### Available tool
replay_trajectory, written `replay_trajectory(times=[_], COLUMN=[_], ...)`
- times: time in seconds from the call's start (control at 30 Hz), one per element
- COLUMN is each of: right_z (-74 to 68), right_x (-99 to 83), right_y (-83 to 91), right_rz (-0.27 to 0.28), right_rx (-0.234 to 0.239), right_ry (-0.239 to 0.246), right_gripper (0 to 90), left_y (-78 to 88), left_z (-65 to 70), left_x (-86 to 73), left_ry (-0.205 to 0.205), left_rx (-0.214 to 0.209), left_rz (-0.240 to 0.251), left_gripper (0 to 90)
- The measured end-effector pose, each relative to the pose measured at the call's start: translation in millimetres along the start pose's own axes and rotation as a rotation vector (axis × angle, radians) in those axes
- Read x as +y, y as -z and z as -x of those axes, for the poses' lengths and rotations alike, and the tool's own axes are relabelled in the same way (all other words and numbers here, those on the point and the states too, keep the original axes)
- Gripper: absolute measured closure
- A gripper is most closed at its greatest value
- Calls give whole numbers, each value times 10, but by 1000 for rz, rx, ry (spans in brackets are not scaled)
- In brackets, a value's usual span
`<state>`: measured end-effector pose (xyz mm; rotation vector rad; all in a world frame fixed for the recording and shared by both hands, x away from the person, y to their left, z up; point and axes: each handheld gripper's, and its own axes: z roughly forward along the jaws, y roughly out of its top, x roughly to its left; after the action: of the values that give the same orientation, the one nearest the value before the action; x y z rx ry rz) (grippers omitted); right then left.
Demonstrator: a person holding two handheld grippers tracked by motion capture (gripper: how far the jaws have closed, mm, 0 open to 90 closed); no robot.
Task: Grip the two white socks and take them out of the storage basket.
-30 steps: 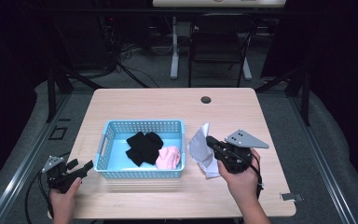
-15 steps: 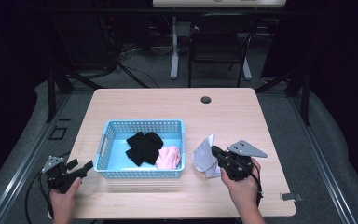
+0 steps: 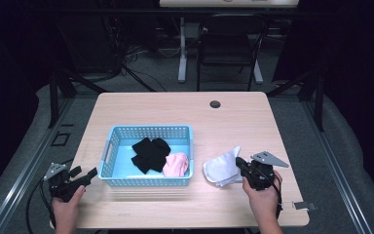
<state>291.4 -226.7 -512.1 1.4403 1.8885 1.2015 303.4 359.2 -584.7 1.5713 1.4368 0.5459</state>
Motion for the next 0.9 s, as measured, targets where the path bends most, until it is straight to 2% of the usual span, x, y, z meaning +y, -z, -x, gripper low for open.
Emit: replay_trajectory(times=[0.53, 0.7, 0.77, 0.9], right_z=[269, 267, 255, 231], right_x=[-198, -188, -182, -187], right_y=[-115, -75, -62, -66], right_rz=[-82, -35, -8, 13], right_rx=[-57, -82, -89, -100], right_ry=[-67, -63, -49, -23], right_gripper=[872, 722, 671, 574], left_y=[4, 1, 0, 0], left_z=[-2, -5, -2, -2], left_x=[1, 0, 1, -1], left_ry=[3, 4, 2, 4], left_rx=[-4, -4, -4, -3], left_rz=[7, 5, 6, 4], left_gripper=[249, 249, 249, 249])
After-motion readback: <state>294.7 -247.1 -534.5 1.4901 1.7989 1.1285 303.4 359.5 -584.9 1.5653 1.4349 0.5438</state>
